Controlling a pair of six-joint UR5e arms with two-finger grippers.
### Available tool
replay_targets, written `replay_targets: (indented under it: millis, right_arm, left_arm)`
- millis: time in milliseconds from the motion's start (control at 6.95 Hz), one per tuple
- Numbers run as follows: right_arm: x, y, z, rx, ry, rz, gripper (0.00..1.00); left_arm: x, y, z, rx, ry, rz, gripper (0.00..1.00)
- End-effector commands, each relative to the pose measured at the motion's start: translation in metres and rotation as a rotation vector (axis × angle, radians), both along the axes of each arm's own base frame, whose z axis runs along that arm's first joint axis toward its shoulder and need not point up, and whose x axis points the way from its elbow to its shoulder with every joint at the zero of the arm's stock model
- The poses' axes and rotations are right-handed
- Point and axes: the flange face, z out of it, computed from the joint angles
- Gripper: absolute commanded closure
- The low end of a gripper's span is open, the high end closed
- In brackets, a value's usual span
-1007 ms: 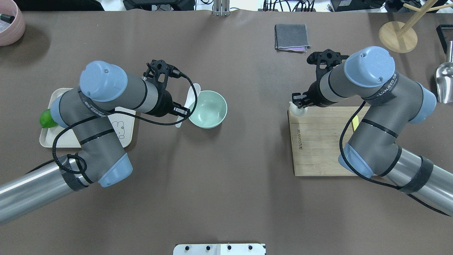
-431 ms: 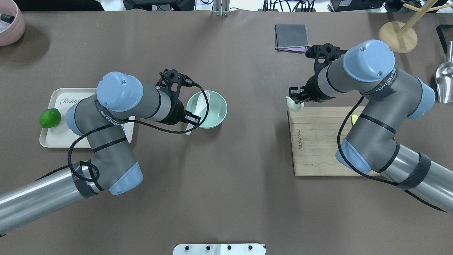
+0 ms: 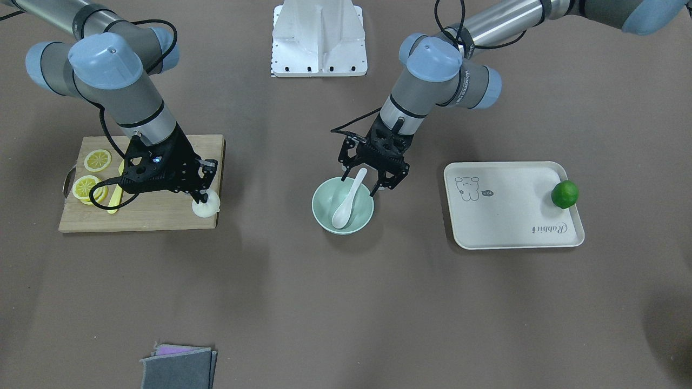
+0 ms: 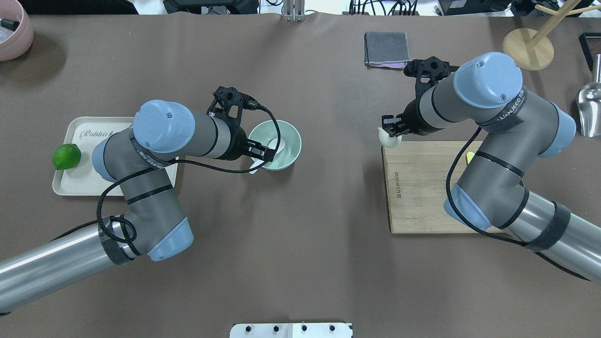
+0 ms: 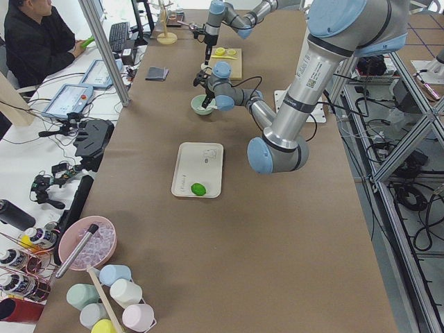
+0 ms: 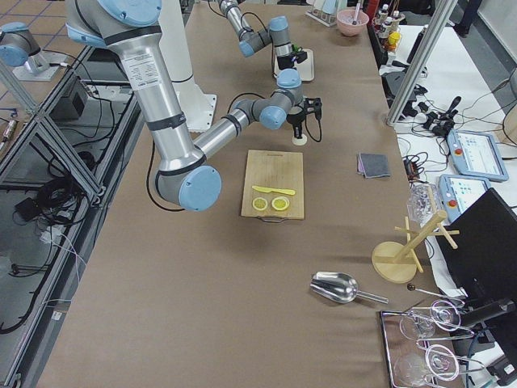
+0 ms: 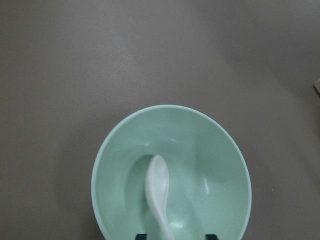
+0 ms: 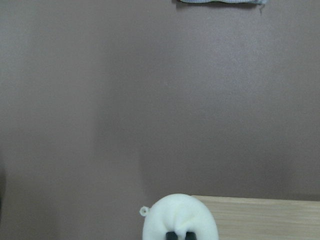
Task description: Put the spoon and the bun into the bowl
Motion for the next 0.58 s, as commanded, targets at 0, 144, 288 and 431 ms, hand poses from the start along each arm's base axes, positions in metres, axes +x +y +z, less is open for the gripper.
replay_targets:
  millis: [0,144,288,431]
  right_arm:
    - [-0.021,-0.003,-0.051,-0.022,-0.041,0.019,1.00]
    - [-0.034,-0.010,-0.083,-0.038,-0.033,0.024,1.00]
    - [-0.049,-0.012,-0.104,-0.031,-0.039,0.016,1.00]
    - [-0.068,-0.012,-0.117,0.004,-0.026,0.044,1.00]
  left_arm:
    - [-0.045,-0.031,0.015,0.014,-0.017,-0.054,0.02]
    - [-0.099,-0.046,0.044,0.096,-0.067,-0.021,0.02]
    - [-0.163,-0.070,0.075,0.153,-0.125,-0.003,0.02]
    - [-0.226,-0.092,0.109,0.108,-0.144,-0.043,0.02]
